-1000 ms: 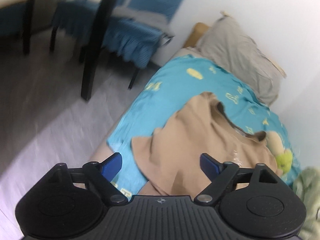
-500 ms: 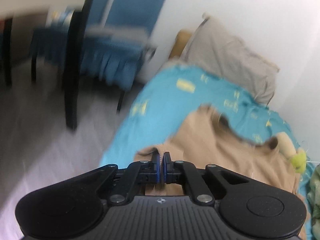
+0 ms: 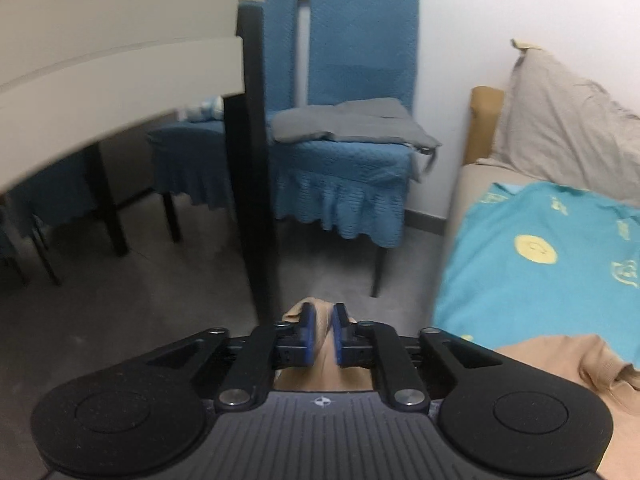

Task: Fold clothes

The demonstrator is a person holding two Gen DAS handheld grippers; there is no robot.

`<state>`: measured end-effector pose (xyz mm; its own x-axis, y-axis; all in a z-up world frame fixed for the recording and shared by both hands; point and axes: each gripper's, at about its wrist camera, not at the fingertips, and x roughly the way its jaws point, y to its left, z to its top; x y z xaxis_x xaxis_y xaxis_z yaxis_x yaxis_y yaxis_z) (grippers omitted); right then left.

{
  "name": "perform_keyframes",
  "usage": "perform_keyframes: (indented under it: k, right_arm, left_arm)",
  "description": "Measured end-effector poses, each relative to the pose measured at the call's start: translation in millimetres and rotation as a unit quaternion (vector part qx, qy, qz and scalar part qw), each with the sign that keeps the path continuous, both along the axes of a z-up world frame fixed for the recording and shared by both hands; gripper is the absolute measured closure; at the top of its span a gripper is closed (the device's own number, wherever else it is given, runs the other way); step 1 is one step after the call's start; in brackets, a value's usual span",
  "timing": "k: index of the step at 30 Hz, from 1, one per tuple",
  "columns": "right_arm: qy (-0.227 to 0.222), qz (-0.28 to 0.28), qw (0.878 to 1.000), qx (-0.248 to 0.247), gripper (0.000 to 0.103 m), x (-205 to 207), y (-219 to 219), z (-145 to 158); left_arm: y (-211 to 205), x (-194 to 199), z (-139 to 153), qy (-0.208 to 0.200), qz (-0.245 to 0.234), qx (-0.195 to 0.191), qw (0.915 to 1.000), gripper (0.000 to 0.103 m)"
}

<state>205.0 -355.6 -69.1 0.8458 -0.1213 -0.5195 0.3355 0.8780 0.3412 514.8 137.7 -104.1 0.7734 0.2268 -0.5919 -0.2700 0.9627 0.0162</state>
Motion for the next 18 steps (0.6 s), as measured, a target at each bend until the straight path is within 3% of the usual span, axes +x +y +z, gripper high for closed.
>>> perform_keyframes:
  k: [5, 7, 11, 15, 18]
  right_arm:
    - [0.013, 0.019, 1.000, -0.006, 0.000, 9, 10, -7]
    - [0.011, 0.027, 1.000, -0.010, 0.000, 7, 14, -7]
    - [0.006, 0.040, 0.999, -0.023, 0.000, -1, 23, -4]
    - [0.000, 0.050, 0.999, -0.022, 0.000, -15, 26, 0]
    - [-0.008, 0.052, 0.999, -0.001, 0.000, -25, 24, 4]
  left_arm:
    - [-17, -53, 4, -0.001, -0.064, -0.030, 0.9975, 0.047]
    - [-29, -85, 15, -0.002, -0.087, -0.026, 0.9959, 0.027]
    - [-56, -163, 42, -0.017, -0.133, -0.022, 0.9907, 0.016]
    - [-92, -247, 70, -0.051, -0.148, 0.004, 0.9876, 0.000]
    - [-119, -301, 86, -0.068, -0.159, 0.018, 0.9849, 0.000]
